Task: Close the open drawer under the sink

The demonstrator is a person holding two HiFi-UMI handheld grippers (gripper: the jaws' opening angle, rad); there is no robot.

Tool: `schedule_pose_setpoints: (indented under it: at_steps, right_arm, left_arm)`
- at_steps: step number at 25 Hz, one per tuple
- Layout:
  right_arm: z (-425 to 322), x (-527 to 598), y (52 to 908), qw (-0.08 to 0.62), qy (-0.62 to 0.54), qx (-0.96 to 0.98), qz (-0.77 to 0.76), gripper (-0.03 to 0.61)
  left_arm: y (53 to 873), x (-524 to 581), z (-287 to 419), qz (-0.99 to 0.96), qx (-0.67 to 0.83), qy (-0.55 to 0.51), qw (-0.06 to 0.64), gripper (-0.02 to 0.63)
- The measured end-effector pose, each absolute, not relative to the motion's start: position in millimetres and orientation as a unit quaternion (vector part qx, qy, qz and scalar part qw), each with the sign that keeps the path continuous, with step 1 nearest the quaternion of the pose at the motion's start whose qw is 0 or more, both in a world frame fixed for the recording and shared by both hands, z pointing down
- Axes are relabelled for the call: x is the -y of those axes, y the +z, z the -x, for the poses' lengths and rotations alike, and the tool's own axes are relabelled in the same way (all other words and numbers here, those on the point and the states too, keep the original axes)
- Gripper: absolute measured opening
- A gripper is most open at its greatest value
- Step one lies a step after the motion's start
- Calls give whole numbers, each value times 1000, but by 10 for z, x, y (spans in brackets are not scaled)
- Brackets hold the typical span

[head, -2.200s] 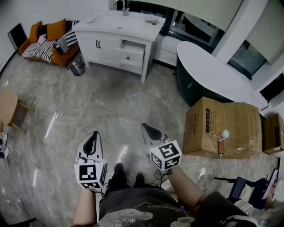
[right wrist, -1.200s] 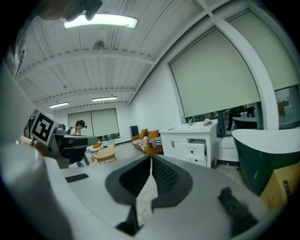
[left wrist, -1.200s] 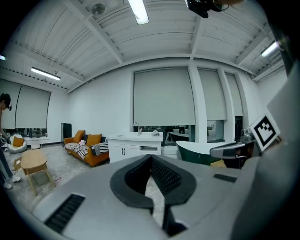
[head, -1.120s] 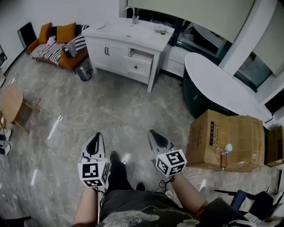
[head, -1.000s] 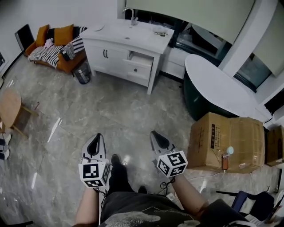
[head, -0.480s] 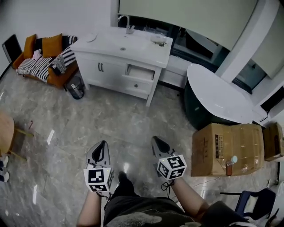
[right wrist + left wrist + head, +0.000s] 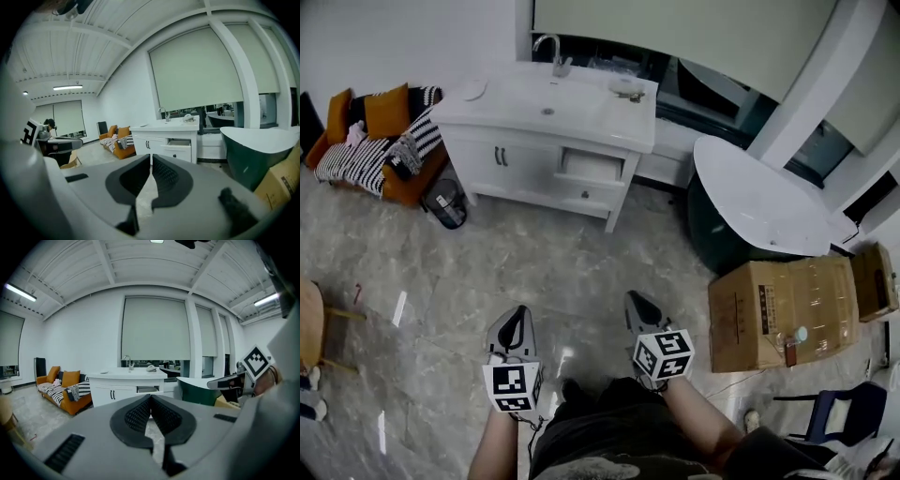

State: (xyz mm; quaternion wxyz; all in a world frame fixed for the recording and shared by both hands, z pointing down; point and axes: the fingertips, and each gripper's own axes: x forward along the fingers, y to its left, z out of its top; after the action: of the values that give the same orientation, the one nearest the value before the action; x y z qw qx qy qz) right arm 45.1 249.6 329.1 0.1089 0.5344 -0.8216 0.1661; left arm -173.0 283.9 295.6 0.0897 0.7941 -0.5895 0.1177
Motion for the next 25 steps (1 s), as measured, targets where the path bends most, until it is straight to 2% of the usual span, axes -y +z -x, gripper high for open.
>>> schedule_pose_setpoints:
  at_steps: [12,25]
  right_arm:
    - [-514,-1478,3784,102,197,801,-556,28]
    - [-656,173,4434,119,216,802,-544,28]
  left_arm:
    - [3314,-1971,1780,-786,592,148,104,14]
    - [3794,-273,1443,-772,594,189,127,14]
